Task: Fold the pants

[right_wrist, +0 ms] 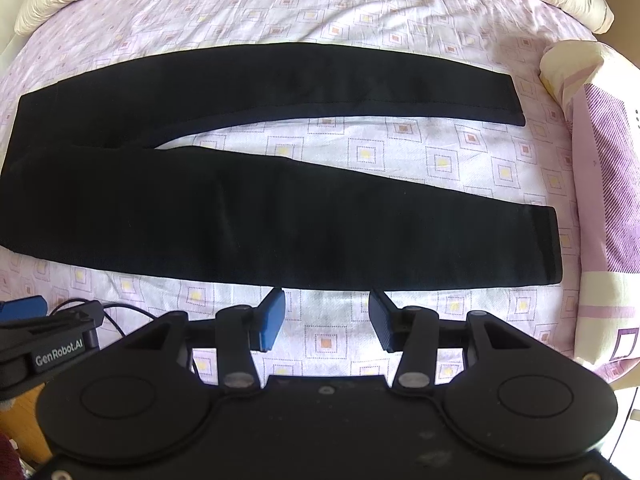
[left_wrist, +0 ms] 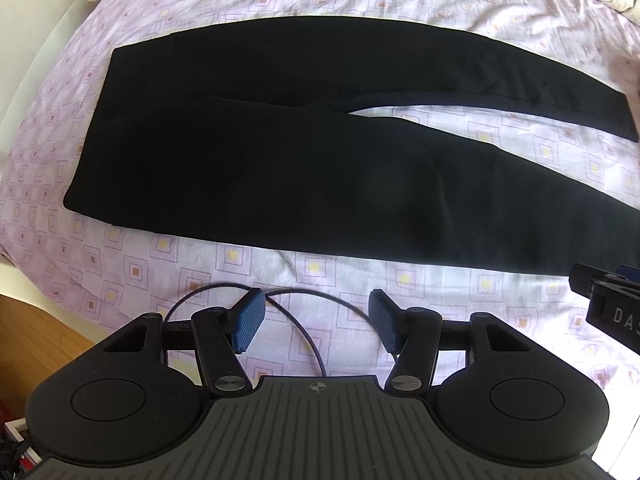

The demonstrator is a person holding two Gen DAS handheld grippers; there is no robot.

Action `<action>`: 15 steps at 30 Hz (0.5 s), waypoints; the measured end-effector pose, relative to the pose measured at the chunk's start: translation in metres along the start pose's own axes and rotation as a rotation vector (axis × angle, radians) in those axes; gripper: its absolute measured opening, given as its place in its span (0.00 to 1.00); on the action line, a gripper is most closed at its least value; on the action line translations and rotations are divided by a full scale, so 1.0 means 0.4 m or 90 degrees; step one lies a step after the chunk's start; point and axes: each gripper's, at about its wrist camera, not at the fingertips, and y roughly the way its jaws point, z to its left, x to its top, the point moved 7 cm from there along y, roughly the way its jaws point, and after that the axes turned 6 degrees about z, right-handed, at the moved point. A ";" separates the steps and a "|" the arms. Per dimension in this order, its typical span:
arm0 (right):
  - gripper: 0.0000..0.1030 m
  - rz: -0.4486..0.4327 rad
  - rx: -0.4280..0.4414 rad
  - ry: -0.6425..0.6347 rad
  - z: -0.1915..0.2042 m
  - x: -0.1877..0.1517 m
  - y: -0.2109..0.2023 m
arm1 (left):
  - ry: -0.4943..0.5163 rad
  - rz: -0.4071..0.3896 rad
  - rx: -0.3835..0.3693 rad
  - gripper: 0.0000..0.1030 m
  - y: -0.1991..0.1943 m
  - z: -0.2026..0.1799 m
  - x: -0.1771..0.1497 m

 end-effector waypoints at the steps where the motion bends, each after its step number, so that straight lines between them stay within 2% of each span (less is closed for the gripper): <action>1: 0.48 -0.002 0.003 0.000 0.002 0.003 0.000 | -0.001 -0.002 0.003 0.54 0.000 0.002 0.000; 15: 0.48 -0.003 0.028 -0.011 0.060 0.034 0.001 | -0.027 0.002 0.015 0.54 -0.015 0.075 0.026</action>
